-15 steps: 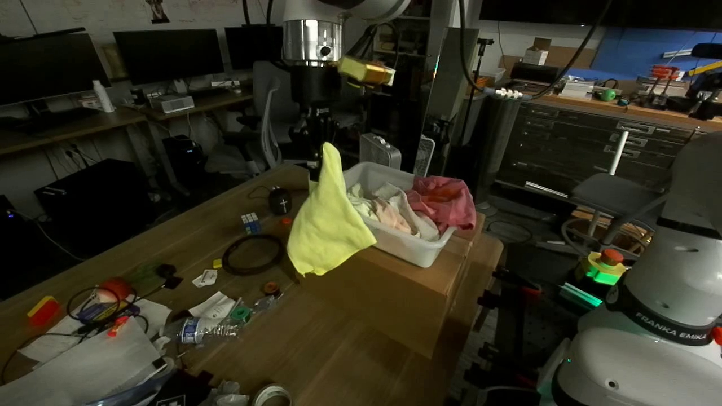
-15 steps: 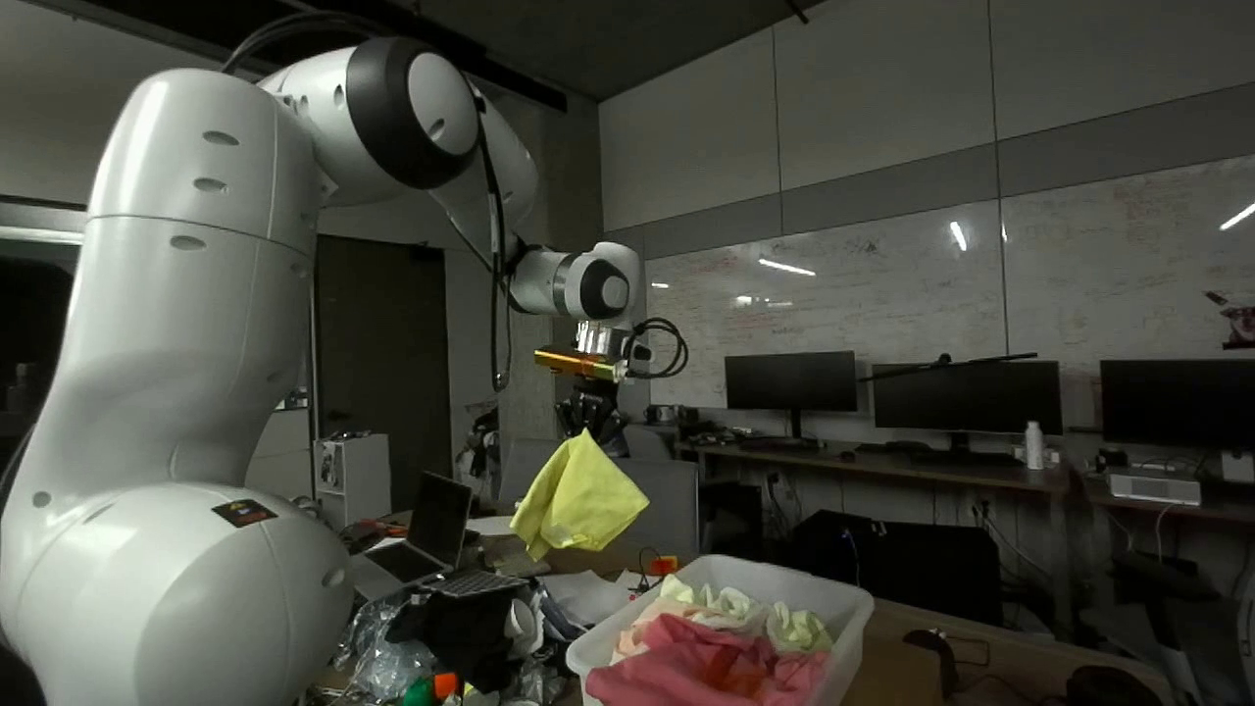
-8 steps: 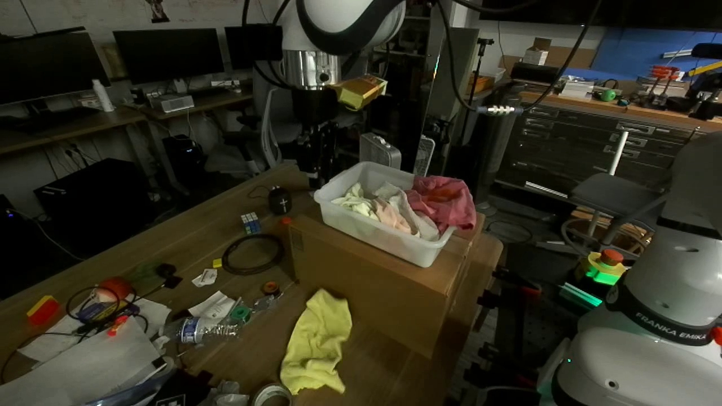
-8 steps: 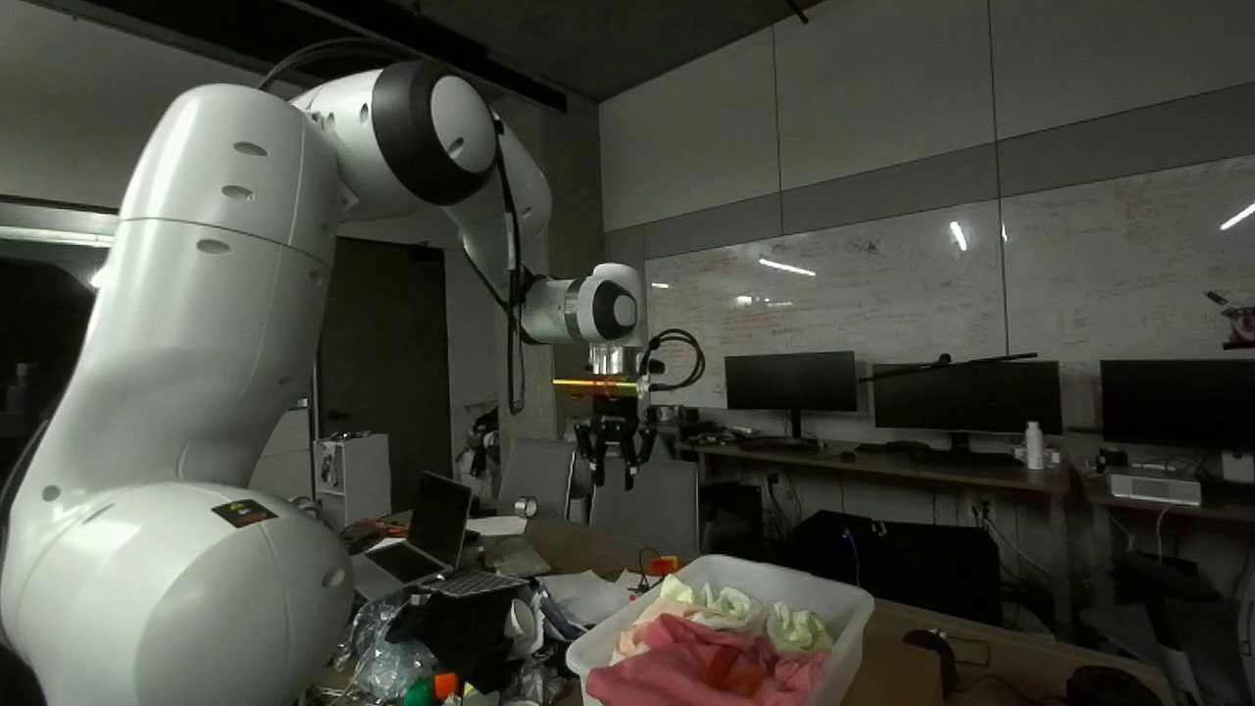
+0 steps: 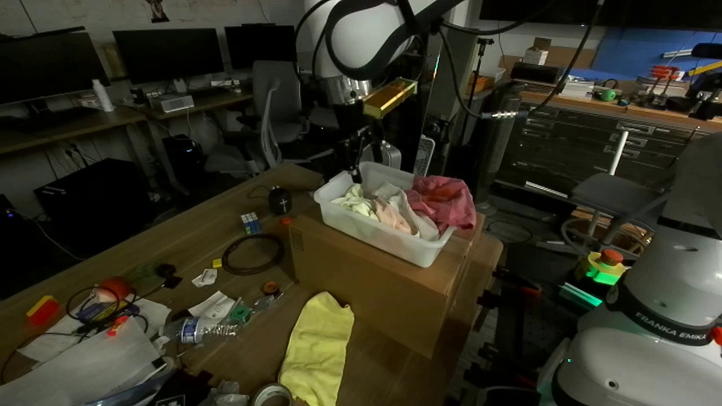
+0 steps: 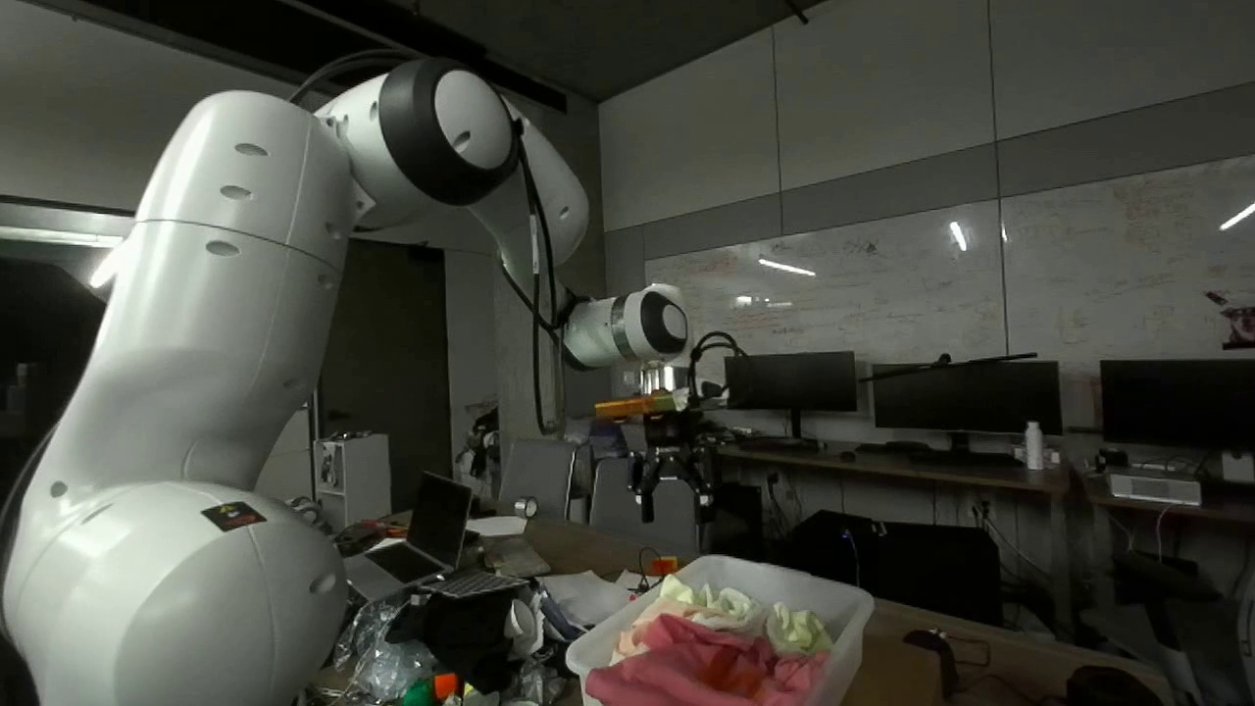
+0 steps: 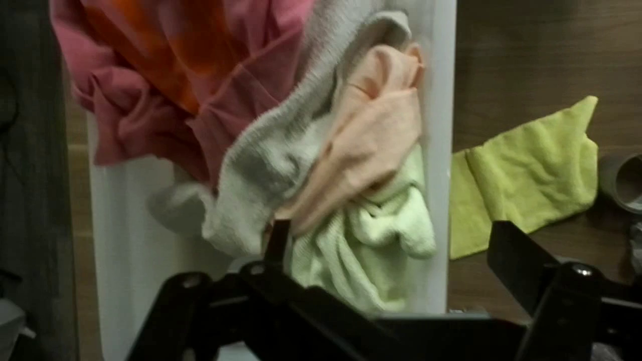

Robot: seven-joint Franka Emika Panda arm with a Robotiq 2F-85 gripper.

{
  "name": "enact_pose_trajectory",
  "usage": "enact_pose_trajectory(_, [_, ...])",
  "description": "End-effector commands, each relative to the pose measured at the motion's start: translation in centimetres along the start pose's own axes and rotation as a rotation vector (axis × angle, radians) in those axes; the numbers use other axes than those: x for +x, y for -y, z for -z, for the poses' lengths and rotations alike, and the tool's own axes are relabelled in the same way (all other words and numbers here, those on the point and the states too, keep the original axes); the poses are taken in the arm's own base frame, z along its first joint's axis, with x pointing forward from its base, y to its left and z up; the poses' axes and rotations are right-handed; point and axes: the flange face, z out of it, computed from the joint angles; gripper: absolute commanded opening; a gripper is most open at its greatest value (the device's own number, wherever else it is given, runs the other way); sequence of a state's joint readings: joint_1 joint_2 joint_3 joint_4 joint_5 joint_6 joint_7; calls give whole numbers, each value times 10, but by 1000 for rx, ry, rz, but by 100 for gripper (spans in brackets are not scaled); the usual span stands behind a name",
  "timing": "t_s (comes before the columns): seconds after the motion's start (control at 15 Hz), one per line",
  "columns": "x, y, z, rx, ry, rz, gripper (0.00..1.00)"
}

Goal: Remove the towels and t-shirts from the box and place them on the table

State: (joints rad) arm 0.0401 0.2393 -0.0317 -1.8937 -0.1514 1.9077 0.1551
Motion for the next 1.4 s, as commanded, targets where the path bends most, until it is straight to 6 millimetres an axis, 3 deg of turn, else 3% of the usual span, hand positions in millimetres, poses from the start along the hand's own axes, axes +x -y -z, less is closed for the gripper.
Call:
enact_pose_trajectory(0.0, [-8,-37,-23,32,184,-96,100])
enact_pose_trajectory(0.4, [-35,-71,-60,193,483,-96,100])
enact_pose_trajectory(0.67, [-45,-84,-77,249,597,53,100])
enact_pose_trajectory(1.0, [-48,-92,-95,230,589,249,100])
enact_pose_trajectory(1.33, [-37,-87,-111,204,415,213,100])
